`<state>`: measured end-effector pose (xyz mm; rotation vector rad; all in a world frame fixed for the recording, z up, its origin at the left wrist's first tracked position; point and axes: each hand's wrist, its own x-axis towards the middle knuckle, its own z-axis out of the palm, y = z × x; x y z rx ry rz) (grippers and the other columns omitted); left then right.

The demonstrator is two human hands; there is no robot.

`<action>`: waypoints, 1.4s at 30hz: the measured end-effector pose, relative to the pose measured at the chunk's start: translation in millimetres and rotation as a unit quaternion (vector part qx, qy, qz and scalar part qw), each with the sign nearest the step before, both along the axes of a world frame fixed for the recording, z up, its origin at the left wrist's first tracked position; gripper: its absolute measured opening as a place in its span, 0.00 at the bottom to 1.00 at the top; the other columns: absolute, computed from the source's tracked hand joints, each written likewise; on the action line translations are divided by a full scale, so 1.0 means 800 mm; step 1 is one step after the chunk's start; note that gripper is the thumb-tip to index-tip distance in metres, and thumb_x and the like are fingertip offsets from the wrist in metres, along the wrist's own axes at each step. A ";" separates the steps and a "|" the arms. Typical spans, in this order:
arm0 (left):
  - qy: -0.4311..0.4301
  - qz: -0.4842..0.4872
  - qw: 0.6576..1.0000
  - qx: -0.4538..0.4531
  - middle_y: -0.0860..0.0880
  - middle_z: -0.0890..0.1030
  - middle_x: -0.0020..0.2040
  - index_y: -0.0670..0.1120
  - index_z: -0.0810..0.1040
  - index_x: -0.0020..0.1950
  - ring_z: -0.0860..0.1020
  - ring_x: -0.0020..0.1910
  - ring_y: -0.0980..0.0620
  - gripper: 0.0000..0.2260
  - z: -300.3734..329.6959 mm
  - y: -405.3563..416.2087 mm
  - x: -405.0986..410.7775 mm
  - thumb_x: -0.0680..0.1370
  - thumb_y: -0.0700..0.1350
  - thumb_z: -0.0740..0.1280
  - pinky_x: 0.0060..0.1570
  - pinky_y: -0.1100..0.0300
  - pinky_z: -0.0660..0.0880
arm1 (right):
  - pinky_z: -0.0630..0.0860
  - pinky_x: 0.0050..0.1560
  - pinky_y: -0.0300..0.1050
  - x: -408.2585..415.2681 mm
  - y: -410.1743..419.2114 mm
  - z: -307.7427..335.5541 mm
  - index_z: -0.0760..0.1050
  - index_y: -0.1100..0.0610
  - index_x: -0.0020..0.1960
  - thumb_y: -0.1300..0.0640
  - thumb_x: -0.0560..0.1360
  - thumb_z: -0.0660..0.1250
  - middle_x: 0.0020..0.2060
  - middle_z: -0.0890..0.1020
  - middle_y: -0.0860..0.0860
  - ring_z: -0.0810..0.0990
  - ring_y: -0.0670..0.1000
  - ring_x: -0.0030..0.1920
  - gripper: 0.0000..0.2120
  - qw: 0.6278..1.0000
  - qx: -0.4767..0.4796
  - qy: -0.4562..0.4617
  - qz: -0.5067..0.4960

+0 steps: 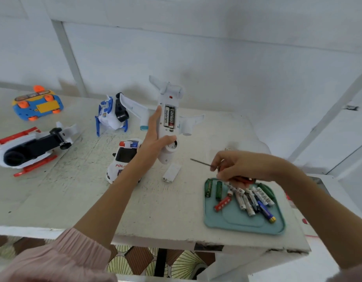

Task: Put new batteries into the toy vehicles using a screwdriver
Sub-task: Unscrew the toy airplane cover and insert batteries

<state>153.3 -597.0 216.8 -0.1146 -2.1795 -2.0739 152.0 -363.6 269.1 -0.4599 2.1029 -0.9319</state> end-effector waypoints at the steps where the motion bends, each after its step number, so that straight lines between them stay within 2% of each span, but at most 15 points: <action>1: 0.004 -0.007 1.000 0.002 0.56 0.65 0.66 0.51 0.51 0.77 0.72 0.56 0.65 0.34 0.001 0.002 -0.001 0.76 0.32 0.63 0.47 0.73 0.73 | 0.66 0.22 0.37 -0.001 0.004 0.008 0.71 0.62 0.55 0.66 0.75 0.63 0.27 0.76 0.50 0.69 0.47 0.22 0.09 0.999 -0.028 0.022 -0.025; 4: 0.009 -0.027 1.000 -0.003 0.55 0.64 0.67 0.50 0.49 0.77 0.72 0.56 0.65 0.36 0.005 0.014 -0.003 0.76 0.32 0.64 0.46 0.74 0.73 | 0.65 0.21 0.36 -0.005 0.010 0.024 0.74 0.58 0.53 0.63 0.76 0.63 0.32 0.77 0.52 0.70 0.48 0.23 0.06 0.982 -0.077 0.137 -0.103; 7: 0.013 -0.046 0.999 -0.014 0.54 0.63 0.69 0.54 0.48 0.77 0.72 0.57 0.63 0.40 0.006 0.029 -0.004 0.74 0.33 0.67 0.44 0.74 0.73 | 0.67 0.22 0.36 -0.008 0.006 0.027 0.76 0.54 0.53 0.58 0.77 0.63 0.31 0.77 0.52 0.71 0.47 0.21 0.06 0.958 -0.055 0.253 -0.125; 9: 0.023 -0.059 0.998 -0.022 0.53 0.62 0.70 0.58 0.48 0.75 0.71 0.60 0.61 0.41 0.006 0.038 -0.006 0.74 0.34 0.68 0.45 0.73 0.74 | 0.68 0.23 0.36 -0.010 0.002 0.026 0.76 0.54 0.54 0.57 0.77 0.63 0.32 0.77 0.53 0.70 0.43 0.20 0.07 0.939 -0.038 0.313 -0.136; 11: 0.034 -0.071 0.996 -0.032 0.53 0.62 0.71 0.62 0.49 0.73 0.71 0.61 0.58 0.40 0.007 0.047 -0.006 0.74 0.34 0.69 0.44 0.73 0.74 | 0.68 0.22 0.33 -0.014 0.000 0.027 0.76 0.55 0.54 0.57 0.77 0.63 0.34 0.77 0.54 0.73 0.41 0.23 0.08 0.921 -0.026 0.359 -0.151; 13: 0.041 -0.078 0.995 -0.043 0.53 0.62 0.70 0.64 0.50 0.71 0.71 0.60 0.59 0.40 0.008 0.056 -0.007 0.74 0.34 0.69 0.43 0.73 0.74 | 0.67 0.23 0.28 -0.017 0.002 0.028 0.77 0.56 0.56 0.57 0.77 0.63 0.34 0.77 0.49 0.75 0.42 0.29 0.10 0.907 -0.009 0.393 -0.152; 16: 0.051 -0.082 0.994 -0.050 0.55 0.62 0.68 0.65 0.50 0.70 0.72 0.57 0.62 0.40 0.009 0.066 -0.009 0.74 0.34 0.69 0.42 0.73 0.74 | 0.69 0.31 0.27 -0.017 0.009 0.031 0.78 0.56 0.56 0.57 0.77 0.63 0.34 0.76 0.45 0.73 0.43 0.31 0.10 0.896 0.006 0.417 -0.151; 19: 0.060 -0.091 0.992 -0.060 0.57 0.62 0.68 0.67 0.51 0.69 0.72 0.57 0.64 0.41 0.009 0.073 -0.013 0.73 0.34 0.70 0.42 0.73 0.74 | 0.71 0.44 0.38 -0.016 0.016 0.032 0.78 0.56 0.56 0.57 0.77 0.63 0.36 0.75 0.45 0.74 0.43 0.34 0.10 0.883 0.007 0.442 -0.160; 22: 0.063 -0.097 0.991 -0.064 0.58 0.63 0.67 0.69 0.52 0.68 0.73 0.55 0.68 0.41 0.007 0.080 -0.016 0.73 0.34 0.70 0.43 0.72 0.75 | 0.69 0.43 0.38 -0.016 0.021 0.033 0.78 0.56 0.56 0.57 0.77 0.63 0.36 0.76 0.45 0.73 0.40 0.34 0.10 0.880 0.007 0.446 -0.165; 25: 0.068 -0.093 0.992 -0.059 0.59 0.63 0.68 0.68 0.51 0.70 0.72 0.58 0.68 0.42 0.006 0.086 -0.023 0.73 0.34 0.70 0.48 0.68 0.77 | 0.71 0.39 0.37 -0.012 0.026 0.031 0.79 0.56 0.55 0.57 0.76 0.63 0.35 0.75 0.44 0.73 0.41 0.33 0.10 0.891 0.022 0.431 -0.144; 28: 0.078 -0.085 0.991 -0.064 0.57 0.63 0.70 0.66 0.50 0.70 0.70 0.60 0.69 0.42 0.004 0.093 -0.029 0.73 0.34 0.70 0.52 0.68 0.76 | 0.73 0.44 0.41 -0.007 0.029 0.027 0.79 0.55 0.55 0.57 0.76 0.64 0.39 0.78 0.48 0.76 0.47 0.36 0.10 0.896 0.041 0.423 -0.130; 31: 0.085 -0.085 0.990 -0.074 0.58 0.63 0.70 0.69 0.50 0.69 0.69 0.62 0.70 0.42 0.000 0.097 -0.034 0.73 0.34 0.70 0.55 0.66 0.75 | 0.74 0.47 0.43 -0.007 0.034 0.027 0.79 0.55 0.56 0.57 0.76 0.63 0.43 0.80 0.50 0.77 0.48 0.39 0.10 0.894 0.048 0.423 -0.137; 34: 0.088 -0.086 0.988 -0.092 0.58 0.62 0.71 0.70 0.51 0.69 0.69 0.66 0.63 0.43 -0.002 0.102 -0.038 0.72 0.35 0.71 0.60 0.58 0.74 | 0.73 0.45 0.43 -0.009 0.037 0.026 0.79 0.56 0.55 0.57 0.76 0.63 0.38 0.75 0.45 0.73 0.44 0.35 0.10 0.892 0.060 0.427 -0.136; 36: 0.092 -0.087 0.986 -0.111 0.57 0.61 0.71 0.67 0.51 0.71 0.67 0.67 0.59 0.43 -0.003 0.107 -0.038 0.72 0.36 0.71 0.64 0.55 0.72 | 0.73 0.46 0.43 -0.011 0.039 0.024 0.79 0.55 0.56 0.57 0.77 0.62 0.39 0.74 0.46 0.73 0.46 0.37 0.11 0.891 0.076 0.427 -0.135; 42: 0.083 -0.084 0.988 -0.094 0.55 0.60 0.73 0.66 0.50 0.72 0.66 0.69 0.56 0.42 -0.006 0.119 -0.042 0.68 0.43 0.71 0.62 0.57 0.72 | 0.76 0.48 0.48 -0.009 0.040 0.007 0.78 0.55 0.57 0.56 0.78 0.60 0.46 0.82 0.52 0.77 0.51 0.42 0.12 0.876 0.088 0.447 -0.155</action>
